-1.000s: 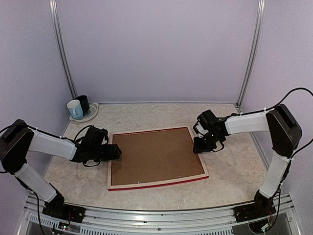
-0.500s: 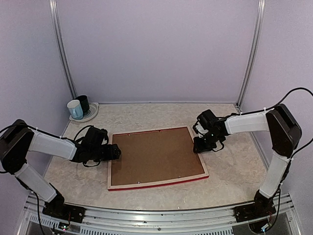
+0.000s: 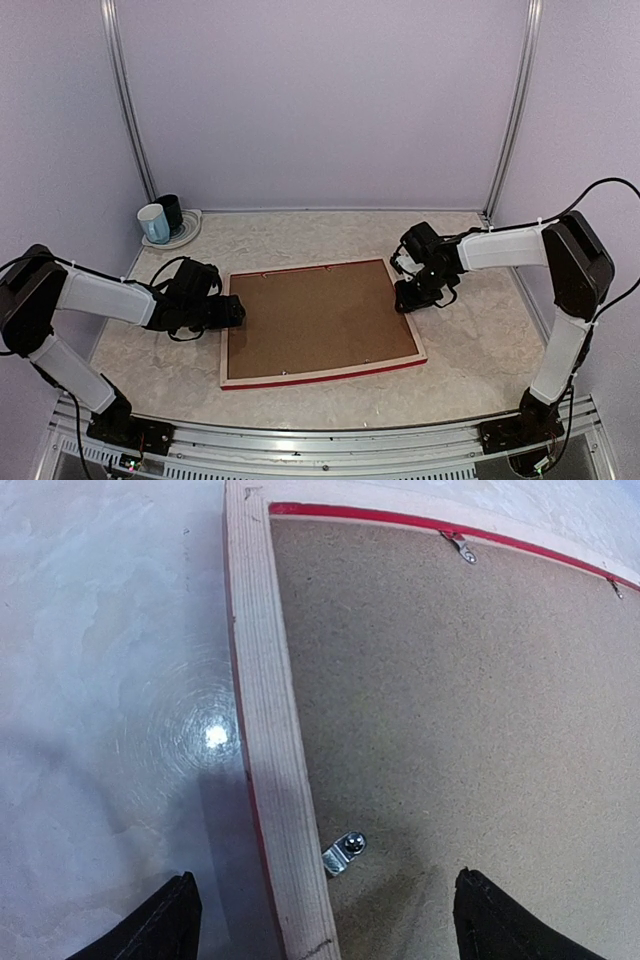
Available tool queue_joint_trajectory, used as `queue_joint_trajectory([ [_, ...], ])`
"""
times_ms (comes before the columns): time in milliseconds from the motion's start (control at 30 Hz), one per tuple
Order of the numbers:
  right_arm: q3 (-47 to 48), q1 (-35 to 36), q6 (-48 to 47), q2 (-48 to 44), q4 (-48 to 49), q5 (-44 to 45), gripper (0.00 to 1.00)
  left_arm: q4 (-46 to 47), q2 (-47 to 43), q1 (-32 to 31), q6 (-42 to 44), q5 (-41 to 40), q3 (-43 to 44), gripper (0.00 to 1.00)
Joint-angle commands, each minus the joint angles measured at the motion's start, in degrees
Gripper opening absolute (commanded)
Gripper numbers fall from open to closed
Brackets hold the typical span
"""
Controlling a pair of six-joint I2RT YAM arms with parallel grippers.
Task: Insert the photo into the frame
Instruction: Press the fastener onto the backboard.
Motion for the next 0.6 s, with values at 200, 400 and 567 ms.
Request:
queue_joint_trajectory([
  [200,-1.09,2.59,-0.19,3.54,-8.26,8.98,0.13,-2.92,-0.08,-0.36,-0.49,-1.96,0.85,0.86],
  [400,-0.21,4.08,0.21,4.18,-10.75,14.15,0.07,-3.94,-0.46,-0.28,-0.14,-4.49,1.23,0.84],
  [567,0.07,4.35,-0.82,4.66,-12.14,12.11,0.19,-6.03,-0.56,-0.18,0.3,-6.74,1.98,0.83],
])
